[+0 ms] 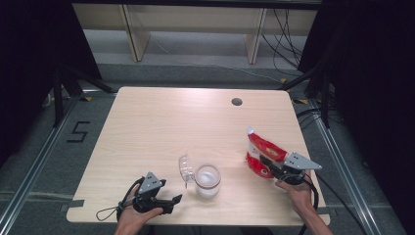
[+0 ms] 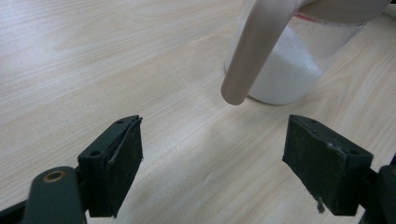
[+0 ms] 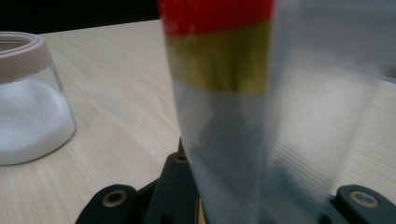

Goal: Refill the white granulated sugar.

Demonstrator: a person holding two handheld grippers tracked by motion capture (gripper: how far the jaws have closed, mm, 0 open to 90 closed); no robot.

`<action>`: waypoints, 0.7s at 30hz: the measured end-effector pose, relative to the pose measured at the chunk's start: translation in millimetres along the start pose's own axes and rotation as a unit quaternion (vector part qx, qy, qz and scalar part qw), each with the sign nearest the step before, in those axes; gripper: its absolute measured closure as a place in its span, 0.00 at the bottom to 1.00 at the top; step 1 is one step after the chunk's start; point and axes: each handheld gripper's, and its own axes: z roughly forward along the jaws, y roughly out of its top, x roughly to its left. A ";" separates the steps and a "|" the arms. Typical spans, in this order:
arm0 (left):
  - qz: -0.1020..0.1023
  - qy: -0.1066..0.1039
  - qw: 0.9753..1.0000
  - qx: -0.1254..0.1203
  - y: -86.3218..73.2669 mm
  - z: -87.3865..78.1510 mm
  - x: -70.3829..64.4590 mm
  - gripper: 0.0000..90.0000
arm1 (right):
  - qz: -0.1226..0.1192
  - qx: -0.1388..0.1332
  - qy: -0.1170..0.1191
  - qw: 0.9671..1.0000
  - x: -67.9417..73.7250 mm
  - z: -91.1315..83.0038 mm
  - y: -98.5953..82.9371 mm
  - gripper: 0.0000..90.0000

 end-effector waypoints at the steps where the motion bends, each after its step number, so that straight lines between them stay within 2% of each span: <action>1: -0.004 -0.001 1.000 -0.002 -0.1 0.3 -0.7 0.21 | 0.001 0.000 0.000 1.000 0.1 0.0 -0.1 0.91; 2: 0.007 0.000 1.000 -0.001 0.4 -0.2 0.7 0.21 | 0.003 0.000 0.002 1.000 -0.1 0.1 -0.2 0.90; 4: 0.007 0.001 1.000 0.001 0.4 -0.5 0.8 0.21 | 0.010 0.009 -0.004 1.000 0.6 -1.4 -0.4 0.89; 7: 0.006 -0.002 1.000 -0.003 0.3 -0.2 0.5 0.21 | -0.003 0.009 0.003 1.000 -3.0 -0.5 -0.8 0.85; 8: 0.014 0.000 1.000 0.009 0.7 -1.9 1.8 0.21 | 0.020 -0.002 0.000 1.000 0.4 -1.6 -1.0 0.82; 9: 0.014 0.000 1.000 0.009 0.7 -1.9 1.8 0.21 | 0.020 -0.002 0.000 1.000 0.4 -1.6 -1.0 0.82; 10: 0.005 -0.002 1.000 -0.003 0.2 -0.1 0.6 0.21 | 0.034 0.002 -0.005 0.999 1.0 -3.4 -1.3 0.76; 11: 0.005 0.001 1.000 0.000 0.5 -0.6 0.4 0.21 | 0.045 0.015 -0.004 0.999 2.6 -5.5 -0.8 0.74; 13: 0.002 0.001 1.000 -0.004 0.3 0.0 0.1 0.21 | 0.038 0.011 -0.009 0.999 1.2 -6.3 -1.0 0.68; 14: 0.005 0.000 1.000 -0.003 0.3 0.1 0.3 0.21 | 0.051 0.014 -0.005 0.999 1.1 -7.8 -0.9 0.66; 15: 0.007 -0.002 1.000 -0.003 0.3 0.0 0.5 0.21 | 0.054 0.016 0.000 0.998 0.2 -8.7 -0.6 0.64; 16: 0.007 -0.002 1.000 -0.003 0.3 0.0 0.5 0.21 | 0.048 0.016 -0.004 0.999 -0.4 -9.4 -1.1 0.63; 20: 0.005 -0.001 1.000 -0.003 0.3 -0.1 0.4 0.21 | 0.053 0.008 -0.013 0.998 0.4 -9.5 -0.7 0.55; 21: 0.005 -0.001 1.000 -0.003 0.3 -0.1 0.5 0.21 | 0.072 0.010 -0.010 0.997 2.5 -11.0 0.3 0.55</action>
